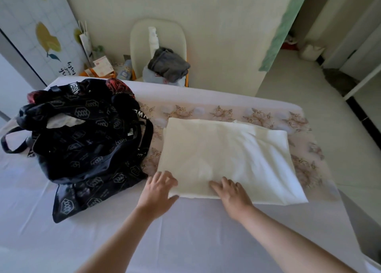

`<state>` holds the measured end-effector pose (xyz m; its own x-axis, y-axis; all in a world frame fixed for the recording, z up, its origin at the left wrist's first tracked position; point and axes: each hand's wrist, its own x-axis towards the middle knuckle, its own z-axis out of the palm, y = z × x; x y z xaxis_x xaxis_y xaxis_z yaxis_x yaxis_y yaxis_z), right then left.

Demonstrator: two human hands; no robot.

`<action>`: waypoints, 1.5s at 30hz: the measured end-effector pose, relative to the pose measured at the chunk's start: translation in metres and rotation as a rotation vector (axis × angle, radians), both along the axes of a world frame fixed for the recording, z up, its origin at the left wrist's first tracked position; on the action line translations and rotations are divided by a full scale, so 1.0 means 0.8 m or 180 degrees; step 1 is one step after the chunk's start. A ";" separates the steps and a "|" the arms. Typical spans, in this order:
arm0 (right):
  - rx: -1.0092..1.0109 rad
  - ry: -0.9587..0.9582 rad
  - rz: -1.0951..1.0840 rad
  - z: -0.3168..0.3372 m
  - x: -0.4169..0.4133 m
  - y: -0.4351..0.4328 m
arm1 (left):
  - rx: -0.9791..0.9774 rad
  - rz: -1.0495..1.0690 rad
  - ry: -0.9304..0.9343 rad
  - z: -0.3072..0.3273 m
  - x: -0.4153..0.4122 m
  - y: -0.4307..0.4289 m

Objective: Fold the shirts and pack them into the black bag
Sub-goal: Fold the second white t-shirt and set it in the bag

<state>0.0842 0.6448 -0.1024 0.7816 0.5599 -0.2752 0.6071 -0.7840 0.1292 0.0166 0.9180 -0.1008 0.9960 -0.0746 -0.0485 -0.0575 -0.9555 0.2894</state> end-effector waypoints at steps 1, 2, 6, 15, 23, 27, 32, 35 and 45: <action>-0.0045 0.0007 -0.0153 0.005 -0.002 -0.004 | 0.0041 -0.0241 0.0212 0.000 0.001 -0.003; -0.0178 0.0080 -0.0270 0.014 -0.005 -0.007 | -0.0001 -0.0313 0.0438 -0.001 0.003 -0.003; 0.0073 0.0675 -0.0411 0.028 -0.002 -0.030 | 0.0084 -0.0181 0.1039 0.020 0.025 -0.001; 0.1198 0.2332 -0.1115 0.072 0.003 -0.026 | 0.1079 -0.0255 0.3410 0.066 0.076 -0.036; 0.1416 0.0024 -0.2966 0.039 0.112 -0.163 | -0.0212 -0.0553 0.1047 0.063 0.170 -0.167; 0.1621 0.0292 -0.3841 0.006 0.132 -0.219 | -0.0445 -0.0864 0.0779 0.043 0.206 -0.234; 0.1846 0.0035 -0.3543 -0.004 0.160 -0.230 | -0.0265 -0.1117 0.0718 0.021 0.265 -0.287; 0.1820 0.0006 -0.3433 -0.002 0.181 -0.230 | 0.0113 -0.1145 0.0913 0.014 0.296 -0.306; 0.2375 -0.0669 -0.2991 0.024 0.214 -0.241 | 0.0276 -0.0746 0.0601 0.015 0.345 -0.317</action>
<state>0.2551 0.4519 -0.0833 0.9581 -0.2815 0.0531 -0.2156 -0.8306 -0.5135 0.2928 0.6643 -0.0887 0.9249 -0.2888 -0.2472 -0.2322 -0.9441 0.2341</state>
